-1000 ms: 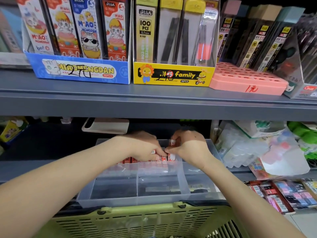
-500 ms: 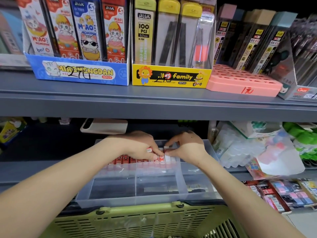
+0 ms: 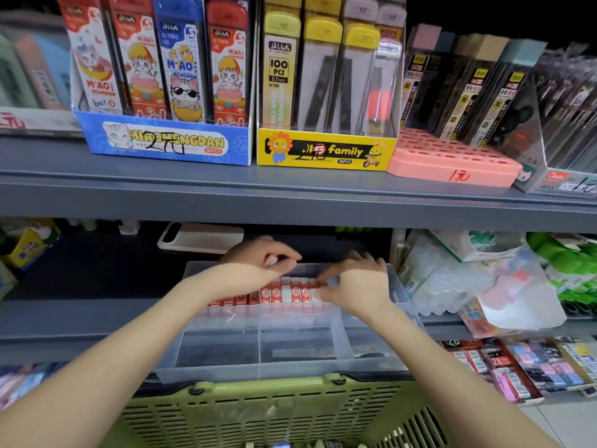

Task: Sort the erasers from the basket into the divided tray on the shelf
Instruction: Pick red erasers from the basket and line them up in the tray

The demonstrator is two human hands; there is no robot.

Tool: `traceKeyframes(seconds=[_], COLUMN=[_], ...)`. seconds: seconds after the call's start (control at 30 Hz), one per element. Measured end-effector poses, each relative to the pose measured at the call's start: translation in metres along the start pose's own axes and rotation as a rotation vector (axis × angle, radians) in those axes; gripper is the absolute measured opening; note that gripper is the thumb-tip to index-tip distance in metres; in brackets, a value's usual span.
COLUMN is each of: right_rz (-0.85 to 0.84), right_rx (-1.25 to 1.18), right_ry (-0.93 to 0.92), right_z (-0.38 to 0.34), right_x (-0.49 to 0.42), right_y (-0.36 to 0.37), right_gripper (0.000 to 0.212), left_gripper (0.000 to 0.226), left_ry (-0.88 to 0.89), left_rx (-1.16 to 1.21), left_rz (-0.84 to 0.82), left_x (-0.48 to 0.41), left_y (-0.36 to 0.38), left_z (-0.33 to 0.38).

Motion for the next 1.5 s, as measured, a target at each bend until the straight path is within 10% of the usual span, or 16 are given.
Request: traceKeyframes(seconds=[0.13,0.3,0.63,0.8,1.1,1.3,1.5], right_rz=[0.176,-0.092,-0.302,-0.191,-0.185,-0.354,-0.141], right_rx=[-0.568,-1.222,-1.484,-1.555,-1.103,-0.947,-0.687], right_ry=[0.093,0.197,0.328,0.443,0.338,0.348,0.113], right_z=[-0.013,-0.067,-0.115,-0.102,-0.133,-0.153,-0.158], right_x=[0.027,0.064,0.08,0.054,0.001,-0.009,-0.005], right_y=[-0.023,-0.041,-0.047,-0.041,0.0,0.026,0.021], right_gripper=[0.015,0.018,0.006,0.011,0.018,0.018,0.023], left_gripper=[0.016,0.02,0.024,0.03,0.029,0.009,0.016], left_ry=[-0.351,-0.742,-0.518,-0.71,-1.04,-0.94,-0.781], left_rx=[0.744,1.577,1.423,1.253,1.562,1.757,1.724], left_rz=[0.271,0.272,0.343,0.652,0.803,0.781,0.719], left_x=[0.024,0.056,0.106,0.14,0.165,0.16,0.158], left_y=[-0.018,-0.019,-0.047,-0.079,-0.082,-0.085,-0.082], left_z=[0.003,0.022,0.01,-0.041,-0.081,-0.074,-0.078])
Point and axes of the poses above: each hand's wrist, its own x-axis away from the middle knuckle, its own y-axis out of the palm, z = x × y, the point moved 5 cm from there along -x, towards the middle knuckle, and after that the axes turned 12 degrees about z, right-handed, at the moved point
